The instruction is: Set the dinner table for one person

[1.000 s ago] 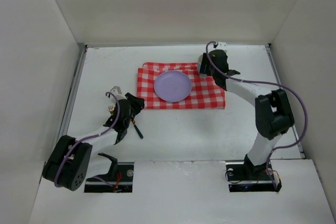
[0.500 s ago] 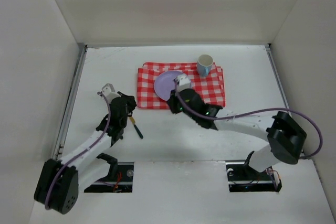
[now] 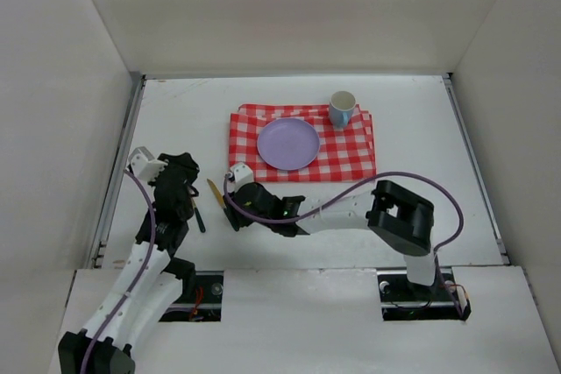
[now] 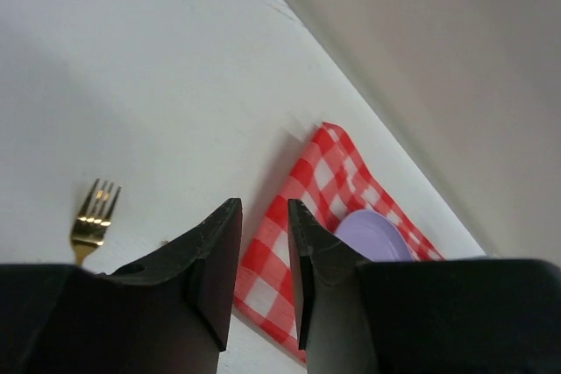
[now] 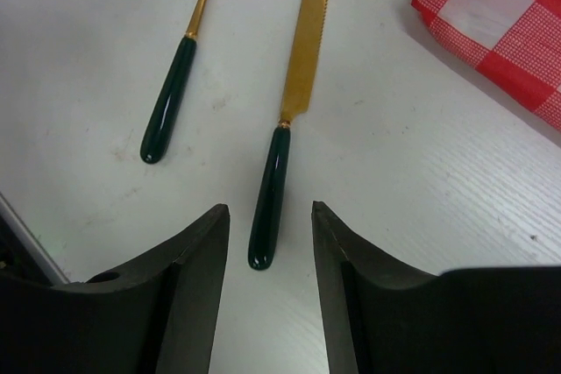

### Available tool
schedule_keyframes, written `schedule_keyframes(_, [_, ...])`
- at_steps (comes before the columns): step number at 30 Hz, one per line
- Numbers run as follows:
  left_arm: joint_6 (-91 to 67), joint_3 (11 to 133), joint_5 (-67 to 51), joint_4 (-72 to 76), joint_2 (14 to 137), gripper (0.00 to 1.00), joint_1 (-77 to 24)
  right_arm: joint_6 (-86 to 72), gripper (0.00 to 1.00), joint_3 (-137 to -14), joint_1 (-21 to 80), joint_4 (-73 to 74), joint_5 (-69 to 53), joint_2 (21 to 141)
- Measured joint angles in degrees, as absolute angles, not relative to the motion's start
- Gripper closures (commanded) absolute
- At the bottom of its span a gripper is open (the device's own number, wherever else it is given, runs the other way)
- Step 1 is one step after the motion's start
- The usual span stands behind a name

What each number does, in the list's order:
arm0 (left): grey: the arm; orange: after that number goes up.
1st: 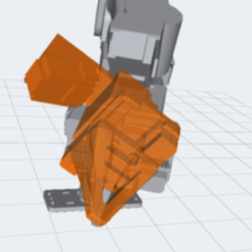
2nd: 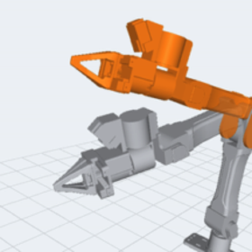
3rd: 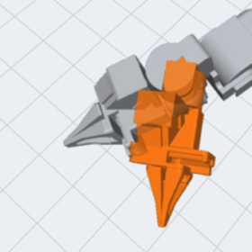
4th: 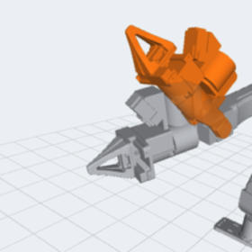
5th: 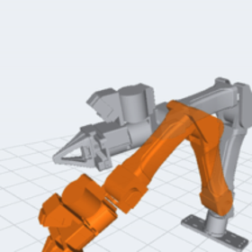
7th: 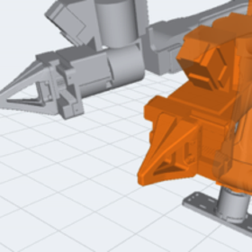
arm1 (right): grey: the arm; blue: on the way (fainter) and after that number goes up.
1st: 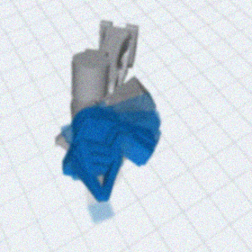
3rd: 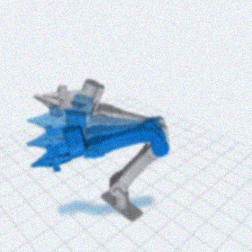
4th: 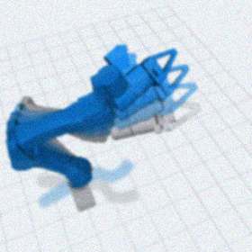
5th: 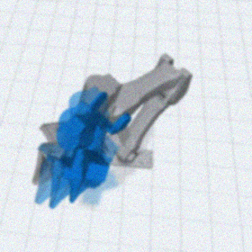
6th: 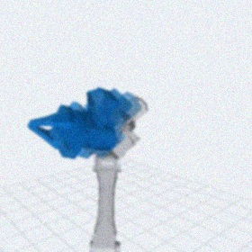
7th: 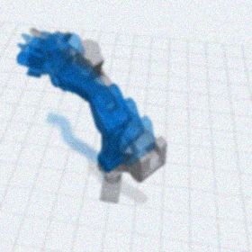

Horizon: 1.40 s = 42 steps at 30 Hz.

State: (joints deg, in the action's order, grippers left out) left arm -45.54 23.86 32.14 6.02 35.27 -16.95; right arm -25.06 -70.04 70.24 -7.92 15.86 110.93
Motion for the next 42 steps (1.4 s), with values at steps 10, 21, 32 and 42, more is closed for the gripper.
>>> schedule_keyframes(10, [-48.3,22.2,31.0,4.4,36.4,0.72,-10.0,-24.7,0.59,-75.1,70.8,-5.6,18.0,117.4])
schedule_keyframes(21, [-49.4,21.3,28.8,4.1,35.7,0.71,-8.7,-24.8,0.94,-77.2,72.9,-2.5,20.9,120.0])
schedule_keyframes(32, [-50.0,20.1,26.8,5.1,36.2,0.69,-8.6,-27.5,0.94,-63.7,69.3,-3.4,21.9,99.5])
schedule_keyframes(42, [-50.4,18.2,22.3,14.6,50.8,0.69,-19.4,-29.8,0.92,-42.9,47.4,-3.5,26.6,76.4])
